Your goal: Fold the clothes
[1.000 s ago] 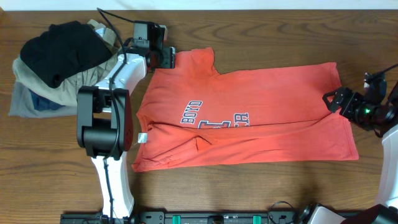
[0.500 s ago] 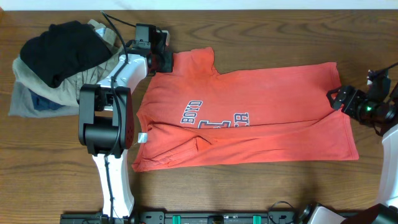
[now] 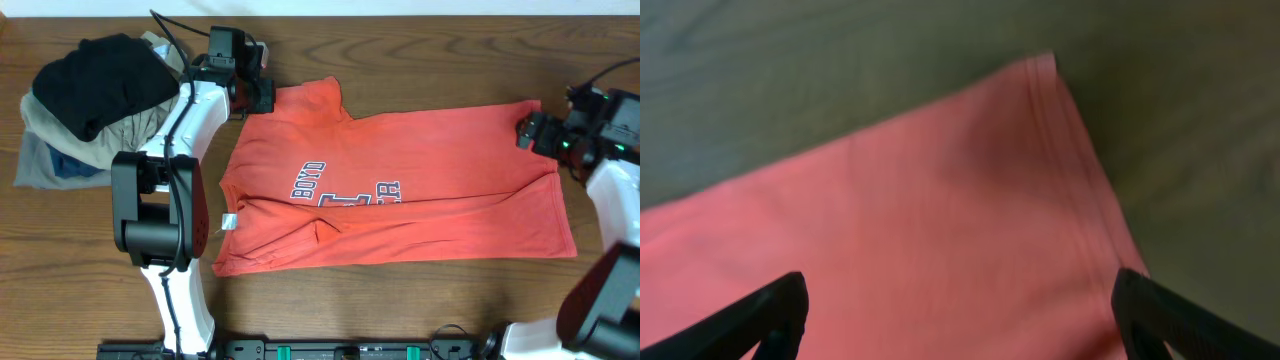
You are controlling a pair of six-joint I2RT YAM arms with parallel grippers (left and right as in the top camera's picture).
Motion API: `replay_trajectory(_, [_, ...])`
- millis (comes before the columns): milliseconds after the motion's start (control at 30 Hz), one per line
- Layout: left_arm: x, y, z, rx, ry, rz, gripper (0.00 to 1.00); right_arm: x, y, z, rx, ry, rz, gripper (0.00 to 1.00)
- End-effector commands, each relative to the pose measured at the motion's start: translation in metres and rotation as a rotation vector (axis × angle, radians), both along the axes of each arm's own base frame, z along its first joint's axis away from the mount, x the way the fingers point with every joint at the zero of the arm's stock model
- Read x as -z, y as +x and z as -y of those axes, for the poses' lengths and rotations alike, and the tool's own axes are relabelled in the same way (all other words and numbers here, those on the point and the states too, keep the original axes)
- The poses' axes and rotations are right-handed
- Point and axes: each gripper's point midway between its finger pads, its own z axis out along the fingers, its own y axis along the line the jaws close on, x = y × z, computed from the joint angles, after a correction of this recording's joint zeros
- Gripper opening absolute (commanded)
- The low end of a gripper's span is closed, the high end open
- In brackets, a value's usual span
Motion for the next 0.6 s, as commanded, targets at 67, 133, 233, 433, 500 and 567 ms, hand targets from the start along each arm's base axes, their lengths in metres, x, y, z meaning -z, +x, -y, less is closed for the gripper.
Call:
replay_trajectory(67, [-0.004,-0.005,0.002,0.001,-0.011,-0.023,0.06,0.027,0.040,0.005,-0.014,-0.055,0.070,0.96])
replay_trajectory(133, [-0.001,-0.008,0.001,0.002,-0.010,-0.035,0.06,0.035,0.051,0.015,0.026,-0.085,0.097,0.96])
replay_trajectory(233, [0.003,-0.012,0.001,0.001,-0.008,-0.050,0.06,0.045,0.065,0.030,0.094,-0.113,0.135,0.95])
replay_trajectory(433, [0.007,-0.016,0.001,0.002,-0.007,-0.065,0.06,0.072,0.094,0.037,0.107,-0.103,0.130,0.92])
replay_trajectory(500, [0.008,-0.017,0.001,0.002,-0.006,-0.069,0.06,0.081,0.104,0.038,0.102,-0.098,0.111,0.91])
replay_trajectory(567, [0.009,-0.018,0.000,0.002,-0.005,-0.073,0.06,0.086,0.114,0.040,0.100,-0.097,0.098,0.90])
